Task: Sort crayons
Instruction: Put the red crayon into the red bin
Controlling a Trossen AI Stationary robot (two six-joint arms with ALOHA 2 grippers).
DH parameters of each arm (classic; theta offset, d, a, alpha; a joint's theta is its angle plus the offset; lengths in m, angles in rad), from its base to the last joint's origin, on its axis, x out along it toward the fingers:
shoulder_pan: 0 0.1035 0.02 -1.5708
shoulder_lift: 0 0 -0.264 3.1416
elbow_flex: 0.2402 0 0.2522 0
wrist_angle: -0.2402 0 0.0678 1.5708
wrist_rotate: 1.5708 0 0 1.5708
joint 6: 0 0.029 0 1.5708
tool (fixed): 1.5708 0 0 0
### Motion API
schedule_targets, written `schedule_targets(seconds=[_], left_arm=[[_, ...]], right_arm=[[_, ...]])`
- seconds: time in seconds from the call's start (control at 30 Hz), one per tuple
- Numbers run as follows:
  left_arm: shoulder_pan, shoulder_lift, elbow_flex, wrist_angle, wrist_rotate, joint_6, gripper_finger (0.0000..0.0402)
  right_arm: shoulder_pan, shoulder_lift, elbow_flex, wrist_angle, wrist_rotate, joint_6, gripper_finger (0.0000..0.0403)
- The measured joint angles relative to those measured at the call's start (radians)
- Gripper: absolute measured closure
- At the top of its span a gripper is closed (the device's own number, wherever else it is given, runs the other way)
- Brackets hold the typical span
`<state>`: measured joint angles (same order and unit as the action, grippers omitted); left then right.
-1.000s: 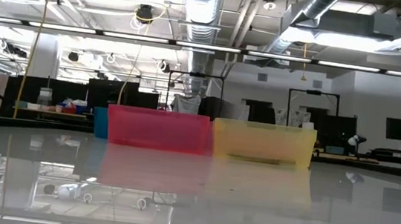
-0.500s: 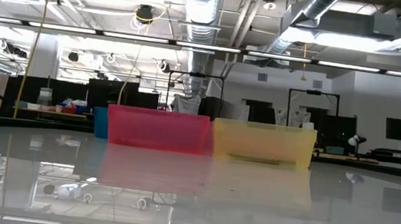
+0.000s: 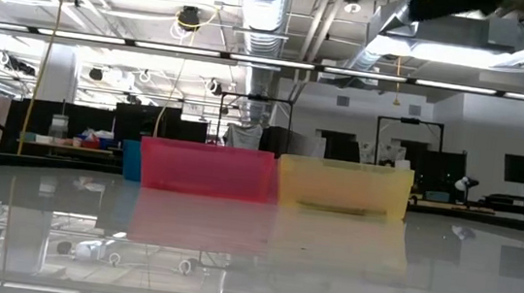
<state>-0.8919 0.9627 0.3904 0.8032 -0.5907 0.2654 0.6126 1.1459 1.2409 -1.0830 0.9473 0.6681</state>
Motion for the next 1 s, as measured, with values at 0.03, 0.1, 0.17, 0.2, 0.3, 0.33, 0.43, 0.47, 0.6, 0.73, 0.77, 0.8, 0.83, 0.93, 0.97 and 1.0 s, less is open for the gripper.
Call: schedule_targets(seconds=[0.03,0.1,0.17,0.2,0.3,0.33,0.43,0.47,0.6,0.73,0.77,0.8,0.83,0.93,0.97,1.0], left_arm=[[0.003,0.000,0.000,0.000,0.000,-0.003,0.0388],[0.015,0.000,0.000,0.000,0.004,-0.017,0.0388],[0.032,0.000,0.000,0.000,0.032,-0.027,0.0388],[0.043,0.000,0.000,0.000,0.055,-0.031,0.0388],[0.074,0.000,0.000,0.002,0.100,-0.044,0.0388],[0.085,0.000,0.000,0.002,0.108,-0.050,0.0388],[0.118,0.000,0.000,0.004,0.132,-0.053,0.0388],[0.130,0.000,0.000,0.005,0.143,-0.053,0.0388],[0.178,0.005,0.000,0.038,0.212,-0.058,0.0388],[0.209,0.005,0.000,0.053,0.272,-0.064,0.0388],[0.214,0.005,0.000,0.059,0.276,-0.062,0.0388],[0.220,0.005,0.000,0.064,0.283,-0.058,0.0388],[0.225,0.005,0.000,0.068,0.293,-0.051,0.0388],[0.240,0.006,0.000,0.076,0.319,-0.042,0.0388],[0.242,0.005,0.000,0.077,0.321,-0.044,0.0388],[0.244,0.005,0.000,0.076,0.321,-0.046,0.0388]], right_arm=[[0.000,-0.012,-0.075,0.112,0.000,-0.015,0.0269],[0.000,-0.019,-0.213,0.368,-0.002,-0.087,0.0269],[-0.002,-0.008,-0.332,0.672,-0.008,-0.209,0.0269],[-0.006,0.007,-0.379,0.838,-0.020,-0.285,0.0269],[-0.022,0.083,-0.486,1.332,-0.111,-0.527,0.0269],[-0.031,0.118,-0.500,1.473,-0.158,-0.597,0.0269],[-0.059,0.235,-0.504,1.831,-0.280,-0.746,0.0269],[-0.071,0.279,-0.493,1.920,-0.317,-0.780,0.0269],[-0.116,0.441,-0.413,2.082,-0.401,-0.890,0.0269],[-0.160,0.554,-0.282,2.082,-0.411,-0.911,0.0269],[-0.170,0.580,-0.247,2.081,-0.431,-0.914,0.0269],[-0.178,0.599,-0.219,2.075,-0.453,-0.920,0.0269],[-0.184,0.621,-0.185,2.073,-0.485,-0.930,0.0269],[-0.197,0.660,-0.086,2.017,-0.564,-0.957,0.0269],[-0.197,0.671,-0.049,1.983,-0.577,-0.958,0.0269],[-0.197,0.678,-0.016,1.945,-0.585,-0.958,0.0269]])
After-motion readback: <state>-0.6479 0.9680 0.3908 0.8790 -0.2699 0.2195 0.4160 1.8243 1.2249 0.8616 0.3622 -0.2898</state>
